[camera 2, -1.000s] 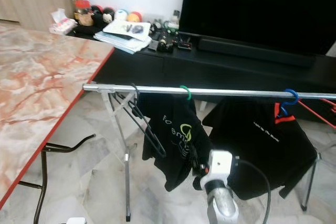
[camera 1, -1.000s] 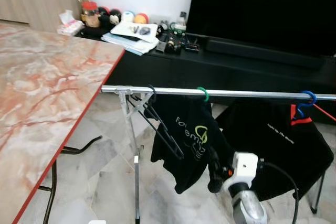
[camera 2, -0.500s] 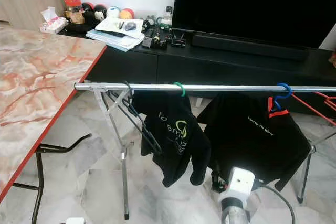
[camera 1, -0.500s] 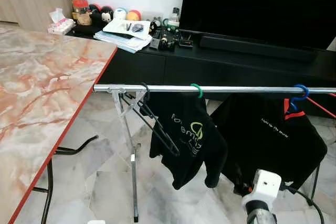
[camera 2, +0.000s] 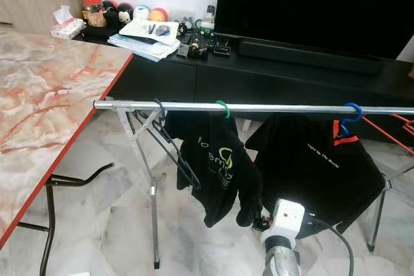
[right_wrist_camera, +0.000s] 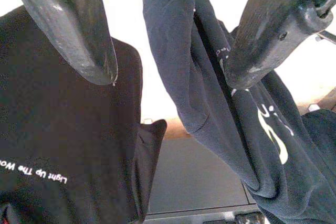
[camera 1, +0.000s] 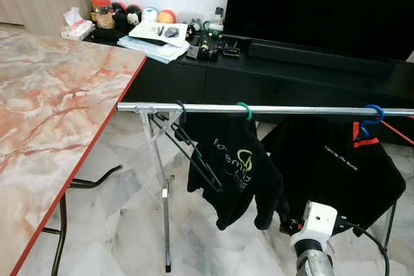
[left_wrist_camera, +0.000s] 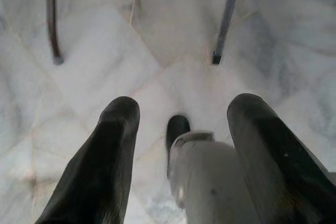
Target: Hang hanger
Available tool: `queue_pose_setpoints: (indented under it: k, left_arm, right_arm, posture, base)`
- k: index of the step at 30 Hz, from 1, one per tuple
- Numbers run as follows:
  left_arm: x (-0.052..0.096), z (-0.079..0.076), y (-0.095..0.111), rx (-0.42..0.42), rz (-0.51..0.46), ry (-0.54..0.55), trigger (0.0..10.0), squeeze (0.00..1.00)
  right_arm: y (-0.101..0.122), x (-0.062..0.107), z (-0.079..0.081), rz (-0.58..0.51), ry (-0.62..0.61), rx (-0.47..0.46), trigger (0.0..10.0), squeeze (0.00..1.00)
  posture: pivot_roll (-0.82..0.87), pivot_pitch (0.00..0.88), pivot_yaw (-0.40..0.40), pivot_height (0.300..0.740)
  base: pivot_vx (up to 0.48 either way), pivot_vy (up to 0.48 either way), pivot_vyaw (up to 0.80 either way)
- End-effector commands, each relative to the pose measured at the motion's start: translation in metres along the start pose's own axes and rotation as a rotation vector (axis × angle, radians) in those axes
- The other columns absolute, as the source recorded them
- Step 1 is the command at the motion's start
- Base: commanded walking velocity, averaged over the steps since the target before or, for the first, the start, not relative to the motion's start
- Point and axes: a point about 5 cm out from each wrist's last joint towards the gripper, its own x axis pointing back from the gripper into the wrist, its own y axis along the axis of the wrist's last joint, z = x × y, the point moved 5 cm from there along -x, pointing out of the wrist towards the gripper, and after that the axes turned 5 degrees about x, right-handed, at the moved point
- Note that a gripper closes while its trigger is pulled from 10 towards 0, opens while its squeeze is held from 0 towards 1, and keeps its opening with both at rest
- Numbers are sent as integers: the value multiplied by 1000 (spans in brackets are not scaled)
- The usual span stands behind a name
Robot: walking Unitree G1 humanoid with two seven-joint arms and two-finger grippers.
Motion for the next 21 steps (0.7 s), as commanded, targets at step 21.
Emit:
queue_pose_setpoints:
  k: [21]
  left_arm:
    - [69, -9, 106, -172, -612, -321, 10000, 0]
  right_arm:
    - [-1, 5, 3, 2, 33, 17, 10000, 0]
  posture:
    - [86, 46, -69, 740]
  base:
    - [0, 0, 0]
